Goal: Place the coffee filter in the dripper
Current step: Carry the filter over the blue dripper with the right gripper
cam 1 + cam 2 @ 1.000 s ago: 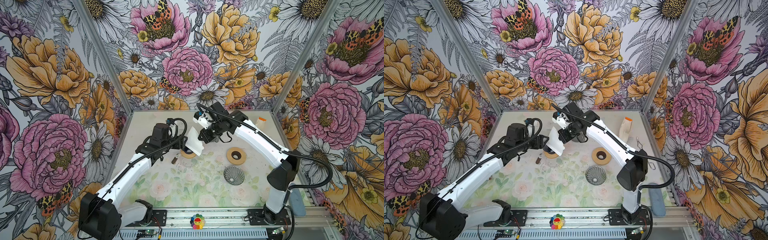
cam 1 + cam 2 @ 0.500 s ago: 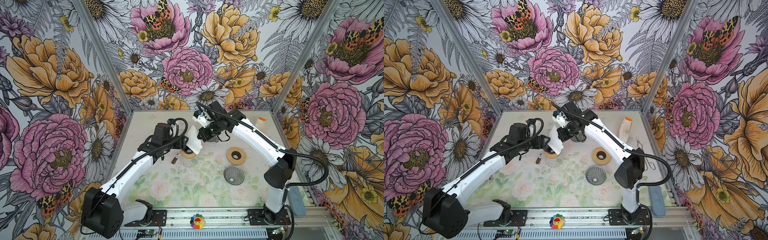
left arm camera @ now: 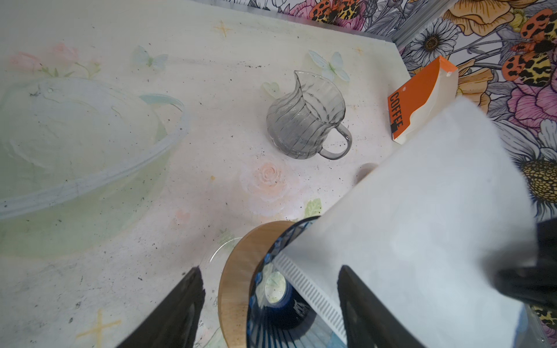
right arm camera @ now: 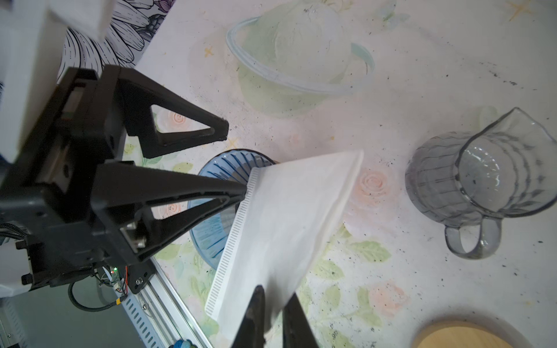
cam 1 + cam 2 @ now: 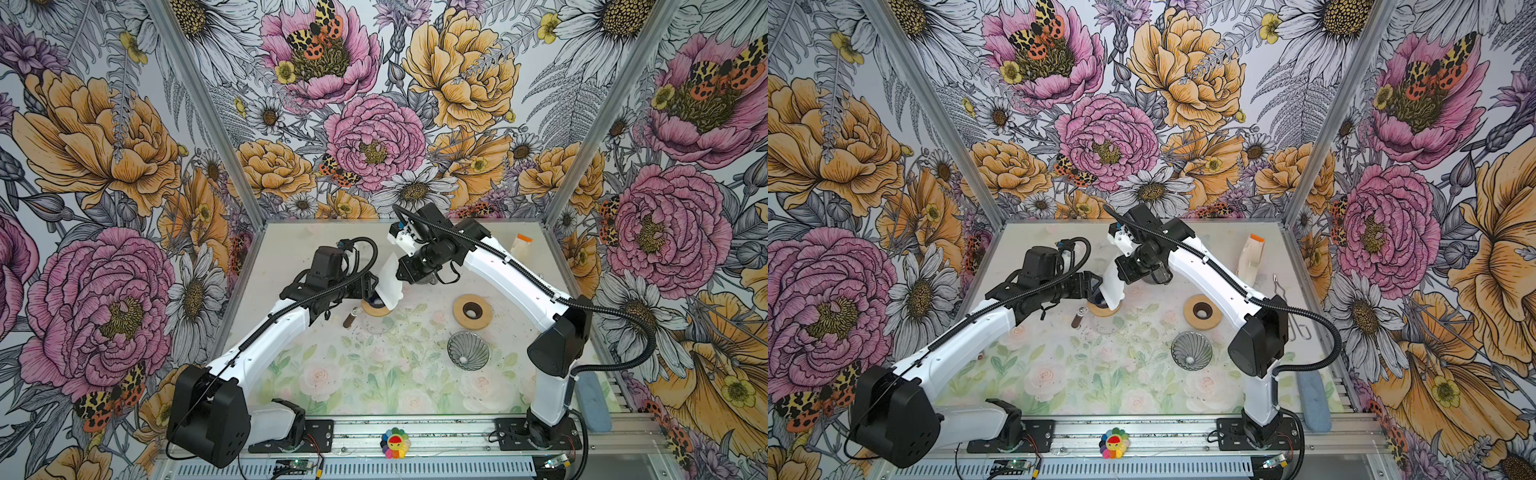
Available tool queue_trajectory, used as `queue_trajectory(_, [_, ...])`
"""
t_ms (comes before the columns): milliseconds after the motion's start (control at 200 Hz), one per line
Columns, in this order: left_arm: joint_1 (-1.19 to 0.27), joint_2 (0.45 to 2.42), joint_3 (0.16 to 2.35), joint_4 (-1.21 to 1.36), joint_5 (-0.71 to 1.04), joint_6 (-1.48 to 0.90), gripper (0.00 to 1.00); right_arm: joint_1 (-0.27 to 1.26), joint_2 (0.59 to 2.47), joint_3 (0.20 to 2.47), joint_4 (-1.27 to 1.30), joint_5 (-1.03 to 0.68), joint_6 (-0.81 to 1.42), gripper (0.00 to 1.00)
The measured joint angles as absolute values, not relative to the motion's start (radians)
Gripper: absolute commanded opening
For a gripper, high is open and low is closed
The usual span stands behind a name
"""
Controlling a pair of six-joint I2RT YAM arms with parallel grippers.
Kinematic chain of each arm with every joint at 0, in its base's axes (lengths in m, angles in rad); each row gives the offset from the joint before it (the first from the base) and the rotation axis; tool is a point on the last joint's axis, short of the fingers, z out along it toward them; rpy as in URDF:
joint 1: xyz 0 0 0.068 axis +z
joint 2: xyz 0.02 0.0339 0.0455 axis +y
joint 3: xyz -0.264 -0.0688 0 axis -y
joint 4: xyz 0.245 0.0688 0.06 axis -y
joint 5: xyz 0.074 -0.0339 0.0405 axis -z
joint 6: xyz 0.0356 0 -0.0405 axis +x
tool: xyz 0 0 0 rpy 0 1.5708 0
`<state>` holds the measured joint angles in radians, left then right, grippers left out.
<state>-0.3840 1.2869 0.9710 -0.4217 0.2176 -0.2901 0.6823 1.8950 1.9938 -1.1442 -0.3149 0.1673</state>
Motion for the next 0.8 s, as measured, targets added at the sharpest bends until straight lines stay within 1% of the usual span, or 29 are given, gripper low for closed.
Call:
queue_trajectory(80, [-0.384,1.287,0.971,-0.421,0.218,-0.290,0.72,0.682,1.898,1.994,-1.144,-0.323,0.168,0.24])
queue_trajectory(185, [-0.384,1.287,0.971,-0.421,0.218,-0.290,0.72,0.682,1.906,1.994,-1.143,-0.336,0.175,0.27])
queue_trajectory(485, [-0.377,1.275,0.971,-0.422,0.217,-0.290,0.74,0.682,1.922,2.009,-1.116,-0.398,0.195,0.29])
queue_trajectory(801, [-0.316,1.177,0.953,-0.422,0.218,-0.293,0.78,0.685,1.946,2.027,-1.097,-0.428,0.202,0.34])
